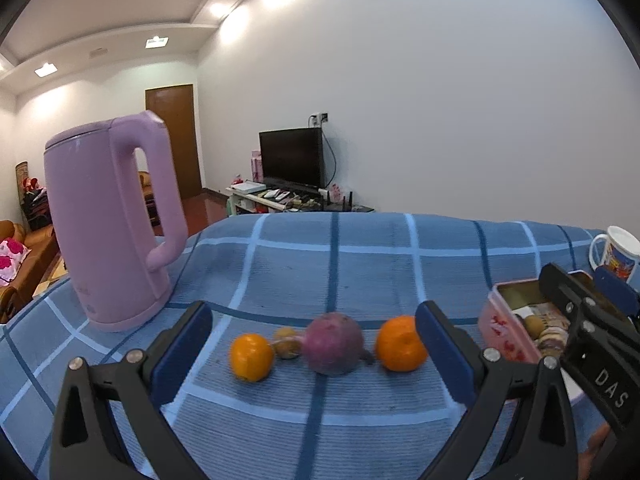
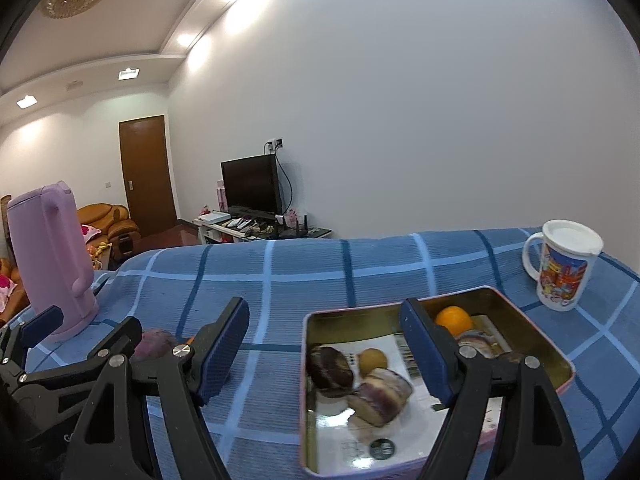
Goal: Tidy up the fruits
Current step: 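Grasp a mandarin orange with right tool while left tool grasps the purple beet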
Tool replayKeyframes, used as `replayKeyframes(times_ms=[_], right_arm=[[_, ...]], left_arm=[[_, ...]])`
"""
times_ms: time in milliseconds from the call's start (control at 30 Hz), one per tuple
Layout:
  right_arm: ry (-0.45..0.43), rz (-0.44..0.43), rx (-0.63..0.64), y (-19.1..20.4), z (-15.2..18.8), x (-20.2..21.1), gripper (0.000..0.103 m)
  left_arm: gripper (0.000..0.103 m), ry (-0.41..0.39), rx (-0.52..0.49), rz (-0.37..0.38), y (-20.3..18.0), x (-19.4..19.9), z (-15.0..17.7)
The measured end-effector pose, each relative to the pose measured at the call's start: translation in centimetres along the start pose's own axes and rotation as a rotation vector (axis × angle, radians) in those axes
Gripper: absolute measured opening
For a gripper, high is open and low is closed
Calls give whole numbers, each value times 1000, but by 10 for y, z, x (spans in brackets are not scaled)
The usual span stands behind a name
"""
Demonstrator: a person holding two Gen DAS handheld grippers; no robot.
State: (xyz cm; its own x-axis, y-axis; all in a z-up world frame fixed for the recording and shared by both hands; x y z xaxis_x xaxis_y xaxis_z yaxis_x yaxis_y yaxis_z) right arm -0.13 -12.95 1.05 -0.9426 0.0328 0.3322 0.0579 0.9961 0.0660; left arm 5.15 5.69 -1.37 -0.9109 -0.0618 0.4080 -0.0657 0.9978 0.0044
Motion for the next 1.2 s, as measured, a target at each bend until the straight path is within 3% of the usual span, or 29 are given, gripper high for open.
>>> replayKeyframes(times_ms=[100,400,533,667,967,1100,1200], right_arm=[[14,-9,1,8,0,-7,79],[82,-61,29,32,2,-28,79],[154,-114,68,51,5,-42,79],[266,-157,139,75,13,-65,79],[437,-214,180,93,30,-98,69],[480,-209,231,105,38,-104,67],[528,-229,223,106,43,-111,52]], left_arm=[[103,8,-7,-19,12,-5,-1],[103,114,14,-207,75,-37,1],[103,139,16,-257,90,-43,3],[103,146,-17,-252,89,-43,2],[103,160,-73,-258,90,-45,-3],[103,152,-62,-333,107,-45,-6],[103,141,-31,-374,123,-44,-8]])
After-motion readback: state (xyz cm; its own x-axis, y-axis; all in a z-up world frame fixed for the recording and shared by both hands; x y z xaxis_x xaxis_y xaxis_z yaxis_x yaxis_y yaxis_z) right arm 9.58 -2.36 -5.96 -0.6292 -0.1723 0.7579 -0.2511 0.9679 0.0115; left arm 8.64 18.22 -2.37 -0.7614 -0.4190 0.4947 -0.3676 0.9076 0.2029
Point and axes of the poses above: each gripper's, at about its wrist camera, not at the fingertips, and x roughly against the way its jaws point, y to its left, z to its underside, the point moved 3 cm from there along -x, roughly the way its jaws point, and after that the axes turned 1 degree about x, right-handed, at the moved point
